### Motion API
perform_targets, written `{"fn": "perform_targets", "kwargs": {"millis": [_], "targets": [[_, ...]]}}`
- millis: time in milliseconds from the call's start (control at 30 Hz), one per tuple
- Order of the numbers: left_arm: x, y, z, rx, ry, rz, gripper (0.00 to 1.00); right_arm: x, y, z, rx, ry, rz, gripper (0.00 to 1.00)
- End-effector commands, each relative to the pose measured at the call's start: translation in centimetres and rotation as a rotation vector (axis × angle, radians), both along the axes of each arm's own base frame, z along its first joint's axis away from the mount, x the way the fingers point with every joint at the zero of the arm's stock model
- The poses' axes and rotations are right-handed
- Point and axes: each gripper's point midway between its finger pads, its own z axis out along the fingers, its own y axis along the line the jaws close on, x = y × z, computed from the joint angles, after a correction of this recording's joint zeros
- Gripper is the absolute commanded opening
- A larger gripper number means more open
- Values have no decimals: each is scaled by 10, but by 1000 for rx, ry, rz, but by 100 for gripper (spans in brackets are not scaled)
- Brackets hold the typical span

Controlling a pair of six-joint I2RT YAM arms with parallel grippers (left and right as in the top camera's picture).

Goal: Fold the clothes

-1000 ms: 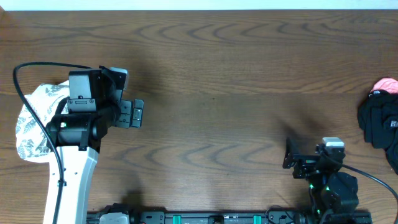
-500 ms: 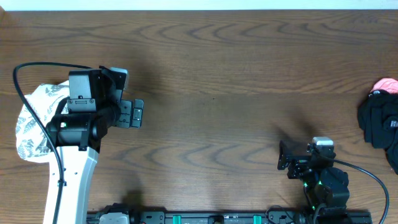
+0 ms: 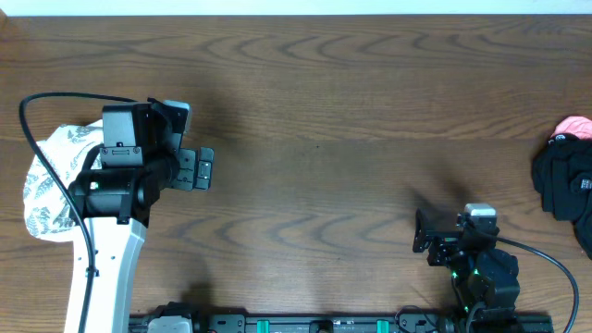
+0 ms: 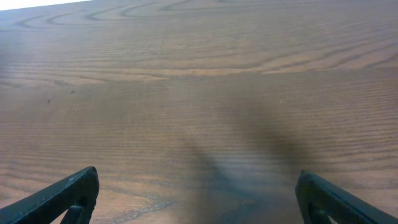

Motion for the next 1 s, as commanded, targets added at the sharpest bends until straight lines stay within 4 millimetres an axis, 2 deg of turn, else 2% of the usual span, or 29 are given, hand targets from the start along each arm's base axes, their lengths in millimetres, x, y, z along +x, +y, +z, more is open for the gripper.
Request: {"fn": "perform_targets", "kwargs": {"millis": [0, 200, 400, 500, 700, 967], "targets": [[-1, 0, -1, 6, 0, 2, 98, 0, -1, 1, 10, -6, -6, 99], [-19, 0, 16, 6, -83, 1, 98, 0, -1, 1, 10, -6, -5, 99], [-51, 7, 25, 35, -200, 18, 98, 0, -1, 1, 10, -6, -6, 99], [-61, 9, 14, 18, -282, 45, 98, 0, -1, 1, 10, -6, -6, 99], [-74, 3, -32, -38, -408, 25, 98, 0, -1, 1, 10, -6, -5, 99], [-88, 0, -84, -95, -436, 62, 98, 0, -1, 1, 10, -6, -6, 99]]}}
